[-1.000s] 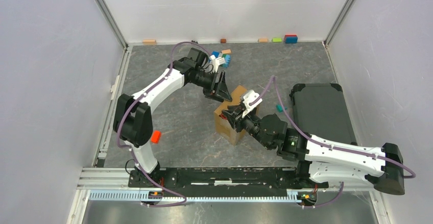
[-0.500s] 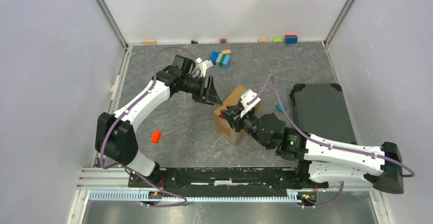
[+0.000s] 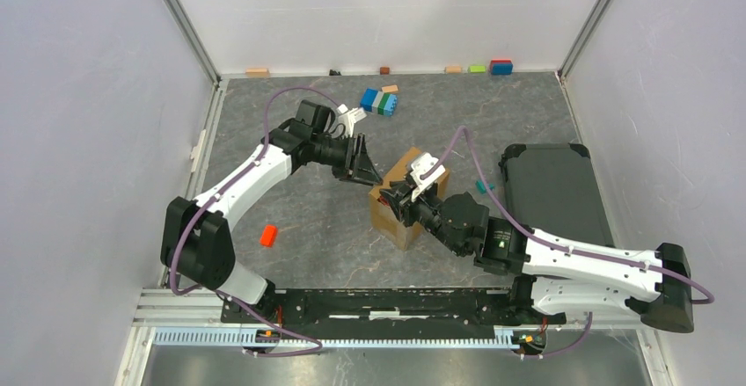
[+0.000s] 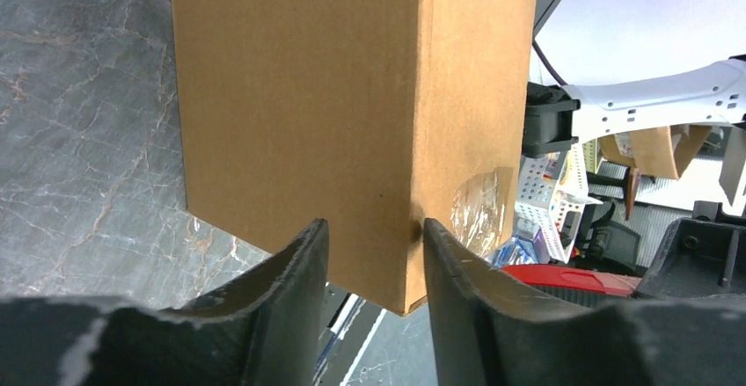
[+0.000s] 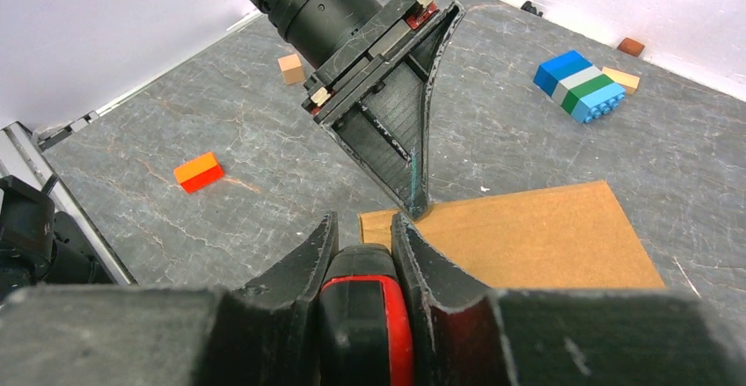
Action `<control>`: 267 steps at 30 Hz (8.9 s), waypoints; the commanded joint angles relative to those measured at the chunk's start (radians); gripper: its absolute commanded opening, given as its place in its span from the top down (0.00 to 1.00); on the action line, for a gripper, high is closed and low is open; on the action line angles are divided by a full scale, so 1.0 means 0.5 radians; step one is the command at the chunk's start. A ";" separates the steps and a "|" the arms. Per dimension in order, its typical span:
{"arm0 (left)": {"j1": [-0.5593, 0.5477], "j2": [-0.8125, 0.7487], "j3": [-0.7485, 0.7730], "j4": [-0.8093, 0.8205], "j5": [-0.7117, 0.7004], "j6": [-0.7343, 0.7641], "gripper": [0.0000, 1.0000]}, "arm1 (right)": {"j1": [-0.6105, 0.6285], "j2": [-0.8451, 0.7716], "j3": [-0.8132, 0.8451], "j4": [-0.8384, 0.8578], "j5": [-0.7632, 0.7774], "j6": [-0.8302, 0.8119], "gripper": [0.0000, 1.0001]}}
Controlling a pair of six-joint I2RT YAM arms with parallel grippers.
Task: Unpack the express box
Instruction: Cut the express box at the center of the board, then adjust the express box at the center of the board.
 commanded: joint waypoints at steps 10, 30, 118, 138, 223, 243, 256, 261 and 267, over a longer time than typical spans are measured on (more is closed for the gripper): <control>0.002 -0.107 -0.022 -0.058 -0.003 0.053 0.62 | 0.008 0.024 0.093 -0.095 0.088 -0.033 1.00; -0.006 0.183 0.312 -0.423 -0.215 0.426 0.70 | 0.008 0.009 0.235 -0.234 0.093 -0.087 1.00; -0.148 0.528 0.523 -0.403 -0.479 0.404 0.43 | -0.121 0.083 0.575 -0.973 -0.069 0.019 1.00; -0.148 0.527 0.516 -0.405 -0.500 0.398 0.43 | -0.119 0.021 0.674 -1.184 -0.075 0.092 1.00; 0.168 0.733 0.266 -0.026 -1.172 0.058 0.60 | -0.965 0.252 0.278 -0.863 0.040 0.302 1.00; 0.335 0.495 0.951 -0.112 -1.058 -0.078 0.23 | -0.962 0.236 0.225 -0.780 0.019 0.277 1.00; 0.028 0.978 1.399 -0.241 -1.079 -0.016 0.26 | -0.896 0.278 0.299 -0.846 0.002 0.276 1.00; -0.060 0.956 1.342 -0.312 -1.005 0.080 0.29 | -0.772 0.268 0.330 -0.882 0.019 0.284 1.00; -0.174 0.786 1.031 -0.221 -0.929 0.034 0.30 | -0.659 0.230 0.349 -0.946 0.051 0.294 1.00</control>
